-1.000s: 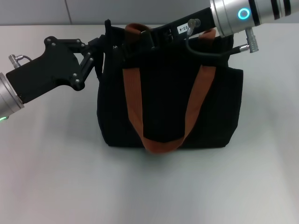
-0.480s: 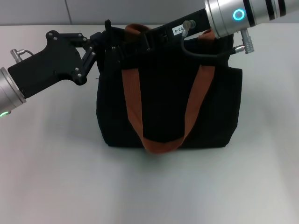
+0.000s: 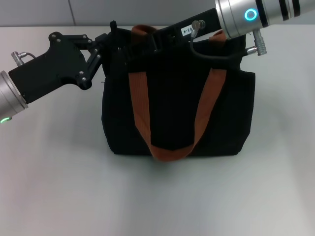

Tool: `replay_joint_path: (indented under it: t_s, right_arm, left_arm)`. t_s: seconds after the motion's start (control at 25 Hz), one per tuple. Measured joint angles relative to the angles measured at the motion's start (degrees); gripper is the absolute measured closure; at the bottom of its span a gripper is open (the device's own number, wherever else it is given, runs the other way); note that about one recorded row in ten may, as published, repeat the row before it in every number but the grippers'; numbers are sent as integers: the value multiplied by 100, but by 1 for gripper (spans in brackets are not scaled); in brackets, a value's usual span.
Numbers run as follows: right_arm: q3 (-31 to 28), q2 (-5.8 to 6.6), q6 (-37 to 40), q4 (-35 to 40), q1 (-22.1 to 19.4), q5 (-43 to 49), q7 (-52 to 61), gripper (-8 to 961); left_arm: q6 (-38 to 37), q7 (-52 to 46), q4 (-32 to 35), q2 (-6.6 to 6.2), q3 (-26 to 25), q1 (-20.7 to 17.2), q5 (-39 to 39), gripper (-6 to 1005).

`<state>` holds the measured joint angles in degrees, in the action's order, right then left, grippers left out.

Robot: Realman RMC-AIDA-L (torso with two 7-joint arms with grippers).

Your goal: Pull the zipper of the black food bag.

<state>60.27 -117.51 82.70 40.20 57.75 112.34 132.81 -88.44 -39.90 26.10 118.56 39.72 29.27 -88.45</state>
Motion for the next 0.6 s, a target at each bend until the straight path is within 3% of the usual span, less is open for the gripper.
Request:
replay_joint_path:
  t_s: [0.6]
  right_arm:
    - [11, 1, -12, 100, 6, 126, -35, 614]
  left_arm:
    - [-33, 0, 8, -7, 6, 3, 57, 977]
